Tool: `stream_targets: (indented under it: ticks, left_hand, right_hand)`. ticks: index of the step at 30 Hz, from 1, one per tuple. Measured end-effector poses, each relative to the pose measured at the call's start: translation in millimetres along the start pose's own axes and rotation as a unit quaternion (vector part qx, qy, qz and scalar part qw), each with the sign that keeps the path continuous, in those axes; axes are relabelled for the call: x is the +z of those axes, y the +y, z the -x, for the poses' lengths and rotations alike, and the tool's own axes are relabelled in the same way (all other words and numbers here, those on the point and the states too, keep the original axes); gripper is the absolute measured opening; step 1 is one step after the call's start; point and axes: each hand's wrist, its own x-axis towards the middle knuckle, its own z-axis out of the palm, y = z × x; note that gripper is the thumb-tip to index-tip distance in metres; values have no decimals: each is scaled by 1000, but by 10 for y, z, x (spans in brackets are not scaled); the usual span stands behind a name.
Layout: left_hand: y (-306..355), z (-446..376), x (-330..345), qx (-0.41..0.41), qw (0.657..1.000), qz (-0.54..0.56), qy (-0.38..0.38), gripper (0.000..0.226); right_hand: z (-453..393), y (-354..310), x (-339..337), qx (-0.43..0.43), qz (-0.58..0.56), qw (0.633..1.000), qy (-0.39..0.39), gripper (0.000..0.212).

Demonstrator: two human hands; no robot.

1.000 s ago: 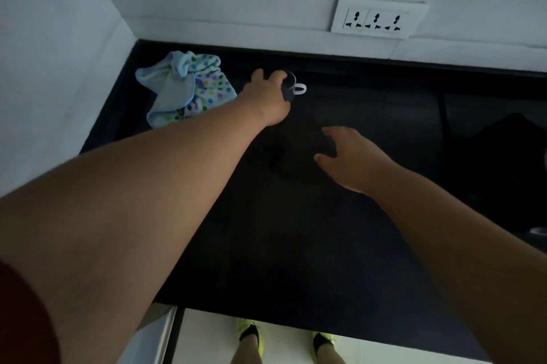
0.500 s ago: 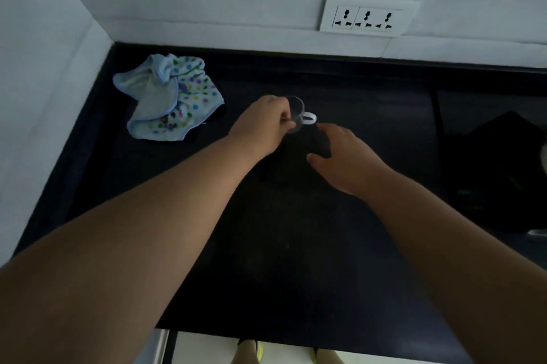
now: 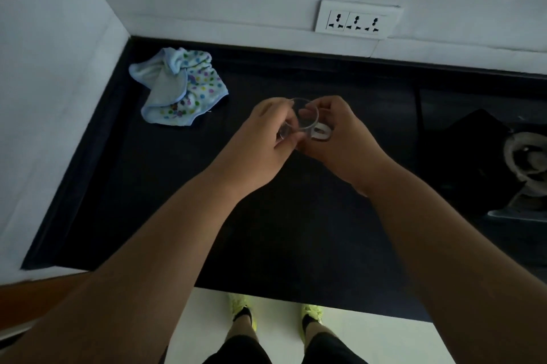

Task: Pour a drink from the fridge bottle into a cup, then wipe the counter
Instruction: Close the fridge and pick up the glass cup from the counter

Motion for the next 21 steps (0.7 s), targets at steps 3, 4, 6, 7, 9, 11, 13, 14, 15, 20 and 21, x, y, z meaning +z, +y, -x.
stream_targets:
  ticks: [3, 4, 6, 7, 9, 11, 13, 14, 15, 20, 21]
  left_hand:
    - [178, 109, -49, -30, 993, 113, 30, 39]
    - [227, 137, -64, -45, 987, 149, 44, 48]
    - [306, 179, -96, -66, 980, 174, 66, 64]
    - [335, 203, -114, -74, 980, 173, 67, 69]
    - [389, 260, -166, -79, 984, 148, 64, 67]
    - [444, 308, -215, -70, 989, 118, 61, 63]
    - [496, 328, -253, -55, 992, 101, 53, 62]
    - [519, 328, -273, -47, 993, 96, 49, 62]
    - [547, 329, -295, -39, 994, 94, 45, 62]
    - [708, 309, -398, 17, 995, 103, 3, 60]
    - [746, 301, -420, 32, 994, 104, -12, 60]
  right_hand:
    - [123, -147, -28, -17, -12, 1000, 17, 64]
    - [165, -187, -39, -21, -17, 999, 23, 64]
    - [245, -237, -62, -36, -17, 999, 28, 62]
    - [286, -257, -67, -44, -14, 999, 24, 62]
    - [370, -287, -74, -58, -10, 998, 11, 64]
    - [443, -308, -88, -68, -5, 998, 8, 63]
    - [508, -339, -111, -70, 0, 997, 17, 64]
    - [538, -358, -123, -70, 5, 997, 24, 65]
    - [573, -382, -136, -70, 11, 997, 32, 65]
    - [803, -486, -203, -62, 12, 993, 100, 60]
    - [868, -499, -214, -58, 9, 991, 118, 59]
